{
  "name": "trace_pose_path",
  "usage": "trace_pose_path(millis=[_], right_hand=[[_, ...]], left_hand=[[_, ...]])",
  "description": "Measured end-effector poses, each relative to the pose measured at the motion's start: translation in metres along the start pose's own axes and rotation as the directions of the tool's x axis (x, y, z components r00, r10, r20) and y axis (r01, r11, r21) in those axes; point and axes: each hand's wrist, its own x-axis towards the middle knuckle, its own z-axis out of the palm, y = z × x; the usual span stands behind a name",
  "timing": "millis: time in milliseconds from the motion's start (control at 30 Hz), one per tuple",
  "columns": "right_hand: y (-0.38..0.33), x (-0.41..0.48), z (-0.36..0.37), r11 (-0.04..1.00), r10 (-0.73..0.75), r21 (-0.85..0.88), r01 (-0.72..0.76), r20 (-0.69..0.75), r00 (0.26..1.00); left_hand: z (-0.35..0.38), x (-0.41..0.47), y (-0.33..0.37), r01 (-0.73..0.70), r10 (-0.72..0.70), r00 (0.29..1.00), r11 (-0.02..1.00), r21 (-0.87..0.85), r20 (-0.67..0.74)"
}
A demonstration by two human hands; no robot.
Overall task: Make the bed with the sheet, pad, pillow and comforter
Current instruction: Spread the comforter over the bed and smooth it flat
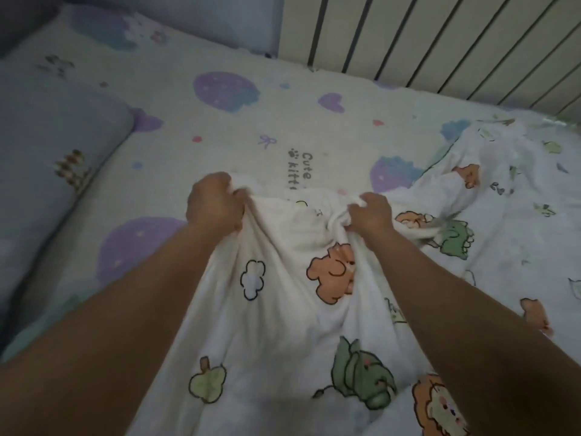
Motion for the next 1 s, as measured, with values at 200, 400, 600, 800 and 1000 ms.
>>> trace_pose_path(millis=[200, 400, 600, 800, 1000], right_hand=[[-0.159, 0.061, -0.008, 0.859, -0.297, 0.366, 0.358, -0.214, 0.931], [-0.186, 0.101, 0.020, 0.818, -0.452, 0.471, 0.330, 0.174, 0.875], [-0.108, 0.074, 0.069, 0.960, -0.277, 0.096, 0.264, 0.473, 0.837], [-0.061, 0.025, 0.066, 0.925, -0.221, -0.148, 0.351, 0.542, 0.811], [-0.039, -0.036, 0.018, 0.947, -0.204, -0.097, 0.305, 0.551, 0.809]], left_hand=[[-0.101, 0.105, 0.037, -0.123, 0.000, 0.806, 0.978, -0.168, -0.592], [-0.109, 0.151, 0.029, -0.267, 0.266, 0.961, 0.964, 0.003, -0.073], [-0.040, 0.101, -0.046, -0.191, 0.084, 0.914, 0.952, 0.239, 0.396], [-0.008, 0.029, -0.055, -0.250, 0.055, 0.845, 0.920, 0.300, 0.533], [-0.016, -0.045, -0.029, -0.249, 0.128, 0.854, 0.951, 0.181, 0.504]])
